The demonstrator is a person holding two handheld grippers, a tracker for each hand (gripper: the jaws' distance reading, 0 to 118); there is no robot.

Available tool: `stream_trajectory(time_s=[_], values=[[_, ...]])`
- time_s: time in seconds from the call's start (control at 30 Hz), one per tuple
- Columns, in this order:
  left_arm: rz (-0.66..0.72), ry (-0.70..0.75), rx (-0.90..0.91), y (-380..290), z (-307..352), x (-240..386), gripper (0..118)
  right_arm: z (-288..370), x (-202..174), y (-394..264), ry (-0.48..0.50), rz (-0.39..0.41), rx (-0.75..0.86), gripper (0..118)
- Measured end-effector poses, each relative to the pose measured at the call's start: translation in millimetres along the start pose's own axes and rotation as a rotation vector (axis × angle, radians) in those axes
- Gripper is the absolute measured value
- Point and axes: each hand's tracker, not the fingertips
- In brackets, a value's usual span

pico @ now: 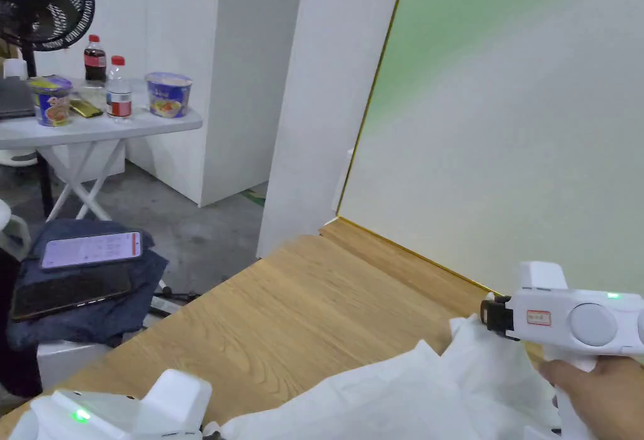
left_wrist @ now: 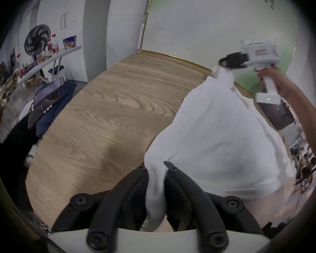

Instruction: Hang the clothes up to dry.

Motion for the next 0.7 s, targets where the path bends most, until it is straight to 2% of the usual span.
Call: stream_trajectory(time_s=[0.13, 0.33, 0.43, 0.7], values=[[-0.023, 0.006, 0.078, 27.7, 0.1, 8.6, 11, 86.3, 33.8, -1.2, -0.046, -0.043, 0.131, 4], [-0.081, -0.049, 0.267, 96.6, 9.0, 40.2, 11, 204.8, 83.8, -32.3, -0.204, -0.135, 0.280, 4], [-0.118, -0.104, 0.369, 136.0, 19.2, 63.7, 11, 260.7, 104.7, -50.4, -0.283, -0.199, 0.341, 4], [-0.224, -0.319, 0.585, 244.2, 53.6, 153.3, 11, 376.2, 144.0, -63.1, -0.500, -0.242, 0.420, 4]])
